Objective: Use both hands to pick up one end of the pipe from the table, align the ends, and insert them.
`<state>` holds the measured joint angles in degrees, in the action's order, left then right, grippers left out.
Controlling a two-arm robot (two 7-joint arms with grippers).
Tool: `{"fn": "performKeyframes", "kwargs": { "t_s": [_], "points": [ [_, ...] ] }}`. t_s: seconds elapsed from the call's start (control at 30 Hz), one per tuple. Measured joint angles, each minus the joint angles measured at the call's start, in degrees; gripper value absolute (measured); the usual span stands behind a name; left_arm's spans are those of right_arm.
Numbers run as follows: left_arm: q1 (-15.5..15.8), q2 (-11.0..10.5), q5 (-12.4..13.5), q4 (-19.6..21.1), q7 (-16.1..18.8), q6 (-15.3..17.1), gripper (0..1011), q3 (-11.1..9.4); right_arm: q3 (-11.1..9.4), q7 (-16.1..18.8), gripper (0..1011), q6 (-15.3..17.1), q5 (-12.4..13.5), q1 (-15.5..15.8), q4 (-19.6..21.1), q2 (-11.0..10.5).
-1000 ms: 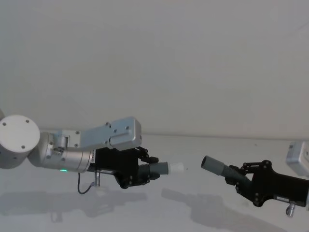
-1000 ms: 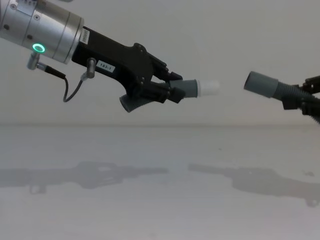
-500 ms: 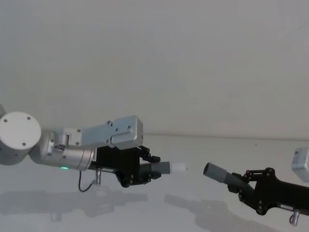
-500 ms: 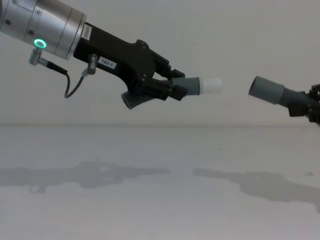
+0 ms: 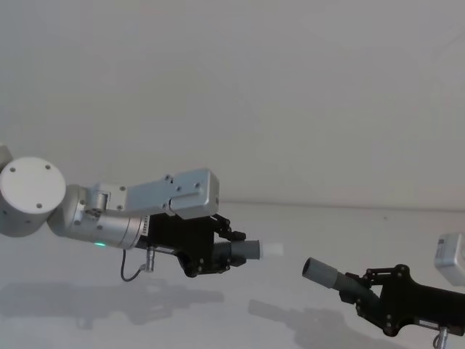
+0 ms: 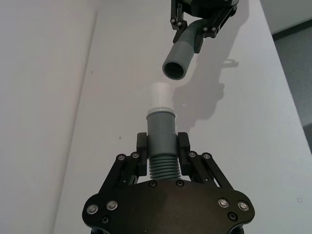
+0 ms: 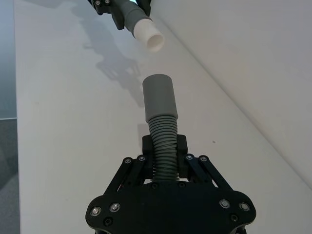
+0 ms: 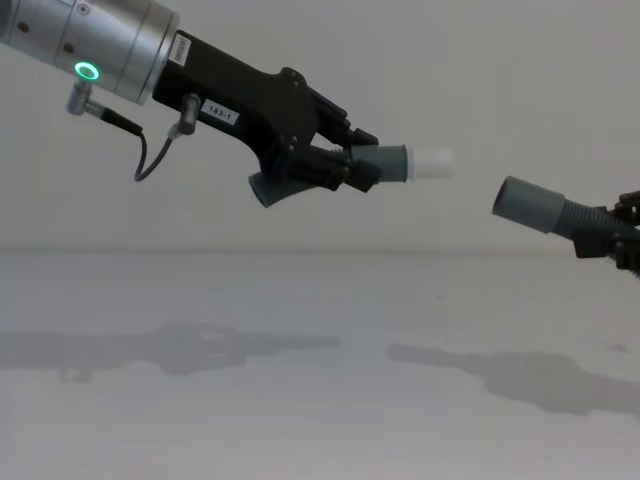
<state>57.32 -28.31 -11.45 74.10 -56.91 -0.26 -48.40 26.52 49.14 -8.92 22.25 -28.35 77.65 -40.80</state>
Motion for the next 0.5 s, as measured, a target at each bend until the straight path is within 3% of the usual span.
{"fn": "performKeyframes", "kwargs": {
  "t_s": [0.5],
  "points": [
    [2.2, 2.0, -1.1, -4.0, -3.3, -2.2, 328, -1.7, 0.5, 0.0, 242, -0.4, 0.7, -0.4, 0.0, -0.2]
  ]
}}
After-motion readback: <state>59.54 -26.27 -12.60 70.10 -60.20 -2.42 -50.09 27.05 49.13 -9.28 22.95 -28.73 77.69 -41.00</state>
